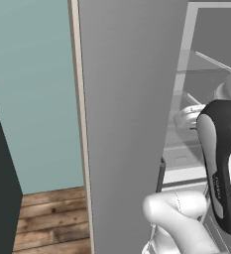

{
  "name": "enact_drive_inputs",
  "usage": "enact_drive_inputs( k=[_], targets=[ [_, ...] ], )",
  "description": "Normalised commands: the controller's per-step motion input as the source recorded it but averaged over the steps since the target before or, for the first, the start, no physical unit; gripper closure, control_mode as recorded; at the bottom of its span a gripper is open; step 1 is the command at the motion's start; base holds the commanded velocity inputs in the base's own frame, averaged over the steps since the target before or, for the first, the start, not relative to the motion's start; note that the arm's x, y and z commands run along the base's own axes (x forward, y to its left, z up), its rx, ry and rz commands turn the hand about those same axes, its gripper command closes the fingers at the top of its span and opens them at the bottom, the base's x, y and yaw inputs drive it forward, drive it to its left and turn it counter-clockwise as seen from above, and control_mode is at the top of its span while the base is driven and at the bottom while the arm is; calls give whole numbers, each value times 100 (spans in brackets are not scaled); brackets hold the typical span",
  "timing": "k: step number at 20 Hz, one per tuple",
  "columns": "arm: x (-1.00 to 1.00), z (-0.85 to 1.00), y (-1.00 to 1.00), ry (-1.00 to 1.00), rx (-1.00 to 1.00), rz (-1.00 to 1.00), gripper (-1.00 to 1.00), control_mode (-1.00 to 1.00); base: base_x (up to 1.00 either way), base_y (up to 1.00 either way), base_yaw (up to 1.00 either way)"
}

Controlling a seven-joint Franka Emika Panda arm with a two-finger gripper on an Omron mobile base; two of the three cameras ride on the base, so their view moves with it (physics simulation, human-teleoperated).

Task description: Pick fish from the fridge and place it on the plate on the counter.

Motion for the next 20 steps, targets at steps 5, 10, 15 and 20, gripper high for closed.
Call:
enact_drive_inputs(
  k=[5, 10, 15, 20],
  targets=[
    [-26, -1, 1, 1, 0, 0, 100, -100, 0, 0, 0],
    [-6, -1, 0, 0, 0, 0, 100, 100, -39, 0, 1],
    [0, 0, 0, 0, 0, 0, 100, 100, -55, 1, 20],
    [0, 0, 0, 0, 0, 0, 100, 100, -27, 23, 53]
  ],
)
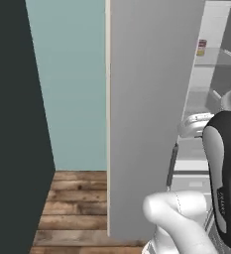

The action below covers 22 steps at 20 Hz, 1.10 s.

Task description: Pick fish from the fridge and place it on the plate on the counter.

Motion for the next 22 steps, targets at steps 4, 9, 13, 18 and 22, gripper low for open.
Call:
enact_drive_inputs(
  k=[4, 9, 13, 18, 22],
  targets=[
    [0, 0, 0, 0, 0, 0, 100, 100, 0, 30, 87],
    [0, 0, 0, 0, 0, 0, 100, 100, 0, 2, 100],
    [0, 0, 0, 0, 0, 0, 100, 100, -13, 0, 100],
    [0, 0, 0, 0, 0, 0, 100, 100, -17, 5, 100],
    [0, 0, 0, 0, 0, 0, 100, 100, -13, 29, 100]
  ],
)
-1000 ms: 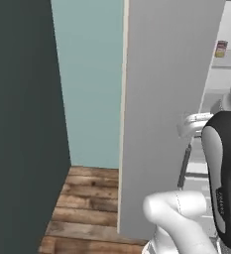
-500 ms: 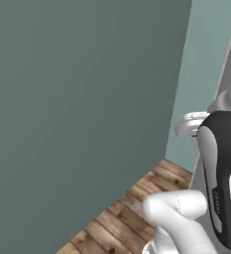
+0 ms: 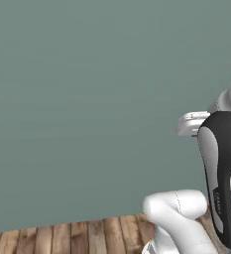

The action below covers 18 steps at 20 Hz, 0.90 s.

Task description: Pick fish from the fridge and place it on the plate on the counter.

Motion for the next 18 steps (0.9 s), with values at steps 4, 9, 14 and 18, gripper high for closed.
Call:
enact_drive_inputs(
  k=[4, 9, 14, 18],
  targets=[
    [0, 0, 0, 0, 0, 0, 100, 100, -16, 25, 100],
    [0, 0, 0, 0, 0, 0, 100, 100, -15, 27, 100],
    [0, 0, 0, 0, 0, 0, 100, 100, -4, 28, 99],
    [0, 0, 0, 0, 0, 0, 100, 100, 15, 28, 88]
  ],
)
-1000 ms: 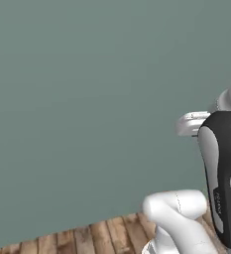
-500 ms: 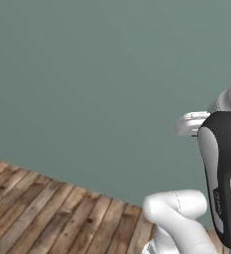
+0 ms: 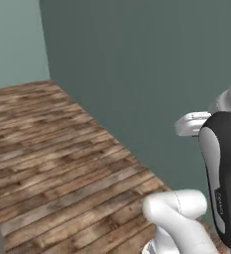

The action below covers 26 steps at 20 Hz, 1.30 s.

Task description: Pick fish from the fridge and place it on the plate on the counter.

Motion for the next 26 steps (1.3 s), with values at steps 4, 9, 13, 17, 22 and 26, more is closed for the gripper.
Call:
enact_drive_inputs(
  k=[4, 9, 13, 17, 22, 26],
  targets=[
    [0, 0, 0, 0, 0, 0, 100, 100, 49, 10, 83],
    [0, 0, 0, 0, 0, 0, 100, 100, 88, 0, 73],
    [0, 0, 0, 0, 0, 0, 100, 100, 97, 0, 69],
    [0, 0, 0, 0, 0, 0, 100, 100, 100, 0, 60],
    [0, 0, 0, 0, 0, 0, 100, 100, 50, 2, 63],
    [0, 0, 0, 0, 0, 0, 100, 100, 0, 18, 56]
  ],
)
